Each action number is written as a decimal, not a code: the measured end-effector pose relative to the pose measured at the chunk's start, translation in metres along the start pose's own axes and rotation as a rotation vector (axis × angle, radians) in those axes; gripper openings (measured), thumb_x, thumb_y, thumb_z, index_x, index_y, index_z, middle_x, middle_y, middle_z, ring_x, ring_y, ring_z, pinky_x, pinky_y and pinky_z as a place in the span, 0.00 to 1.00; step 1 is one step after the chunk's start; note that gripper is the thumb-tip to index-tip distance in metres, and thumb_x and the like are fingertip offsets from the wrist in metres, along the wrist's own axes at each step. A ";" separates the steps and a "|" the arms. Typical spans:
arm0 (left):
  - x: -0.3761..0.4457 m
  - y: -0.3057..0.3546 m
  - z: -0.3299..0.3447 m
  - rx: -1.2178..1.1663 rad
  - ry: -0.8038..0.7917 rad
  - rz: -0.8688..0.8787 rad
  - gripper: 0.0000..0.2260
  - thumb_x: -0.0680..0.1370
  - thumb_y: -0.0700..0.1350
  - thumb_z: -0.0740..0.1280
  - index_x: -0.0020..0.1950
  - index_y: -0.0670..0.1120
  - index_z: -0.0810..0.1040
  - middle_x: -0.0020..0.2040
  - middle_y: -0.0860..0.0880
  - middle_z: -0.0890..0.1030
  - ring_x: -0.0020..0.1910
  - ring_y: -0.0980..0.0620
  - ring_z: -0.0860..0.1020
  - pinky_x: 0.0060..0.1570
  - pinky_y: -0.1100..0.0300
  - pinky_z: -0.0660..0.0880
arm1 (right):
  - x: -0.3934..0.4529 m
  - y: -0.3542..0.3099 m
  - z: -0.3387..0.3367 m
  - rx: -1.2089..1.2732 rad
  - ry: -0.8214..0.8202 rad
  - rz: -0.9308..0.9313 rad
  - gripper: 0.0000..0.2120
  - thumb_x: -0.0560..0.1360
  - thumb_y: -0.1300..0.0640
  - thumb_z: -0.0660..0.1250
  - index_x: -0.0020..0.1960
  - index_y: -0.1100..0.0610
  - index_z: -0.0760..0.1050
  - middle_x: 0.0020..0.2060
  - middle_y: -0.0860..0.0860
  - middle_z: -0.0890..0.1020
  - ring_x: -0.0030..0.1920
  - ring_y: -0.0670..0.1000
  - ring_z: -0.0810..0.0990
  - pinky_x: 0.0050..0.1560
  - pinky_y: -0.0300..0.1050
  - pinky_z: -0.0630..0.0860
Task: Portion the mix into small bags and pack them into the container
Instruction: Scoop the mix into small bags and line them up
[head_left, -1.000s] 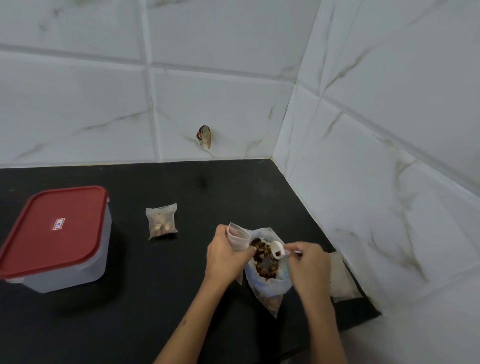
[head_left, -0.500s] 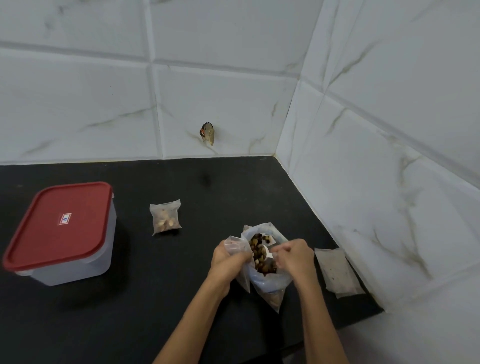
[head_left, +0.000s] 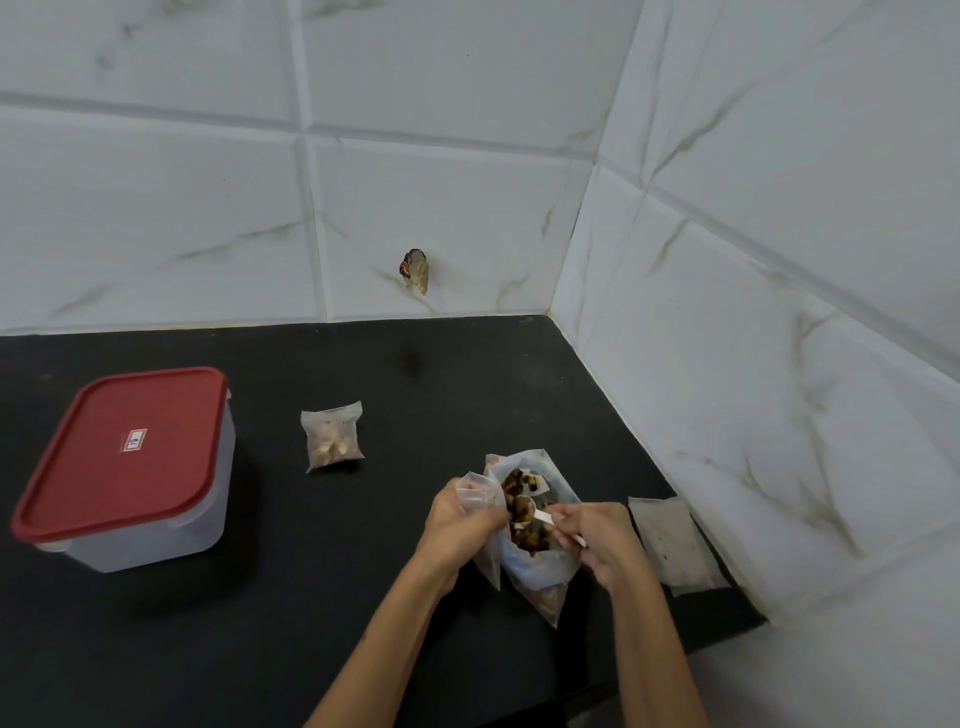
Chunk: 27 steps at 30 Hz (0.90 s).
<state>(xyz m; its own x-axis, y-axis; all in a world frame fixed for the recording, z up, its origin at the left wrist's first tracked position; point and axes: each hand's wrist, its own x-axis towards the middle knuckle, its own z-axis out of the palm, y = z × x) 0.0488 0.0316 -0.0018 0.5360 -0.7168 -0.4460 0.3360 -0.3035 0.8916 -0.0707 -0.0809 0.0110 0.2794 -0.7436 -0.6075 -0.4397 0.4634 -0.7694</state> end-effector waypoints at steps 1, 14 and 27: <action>-0.001 0.001 0.000 0.007 -0.001 0.002 0.18 0.70 0.35 0.70 0.57 0.48 0.74 0.52 0.45 0.80 0.52 0.49 0.80 0.52 0.52 0.79 | -0.001 0.001 -0.001 0.039 -0.013 0.011 0.08 0.75 0.70 0.64 0.48 0.63 0.80 0.43 0.59 0.82 0.38 0.49 0.79 0.39 0.39 0.77; -0.005 0.007 0.002 0.225 0.108 0.135 0.17 0.70 0.41 0.73 0.55 0.49 0.72 0.50 0.50 0.77 0.48 0.55 0.77 0.41 0.61 0.76 | -0.016 -0.003 -0.012 0.241 0.024 -0.015 0.08 0.76 0.70 0.62 0.49 0.65 0.79 0.40 0.58 0.79 0.37 0.49 0.76 0.37 0.40 0.75; -0.026 0.034 0.028 0.447 0.171 0.430 0.16 0.71 0.46 0.72 0.52 0.49 0.68 0.45 0.53 0.76 0.43 0.57 0.77 0.41 0.60 0.78 | -0.096 -0.047 -0.010 0.027 0.152 -0.520 0.10 0.74 0.67 0.66 0.44 0.53 0.81 0.38 0.51 0.83 0.39 0.47 0.80 0.40 0.39 0.78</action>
<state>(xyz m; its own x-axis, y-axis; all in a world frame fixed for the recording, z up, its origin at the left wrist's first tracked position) 0.0251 0.0224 0.0423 0.6790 -0.7340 -0.0142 -0.2725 -0.2700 0.9235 -0.0850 -0.0360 0.1075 0.3262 -0.9387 -0.1116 -0.2537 0.0267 -0.9669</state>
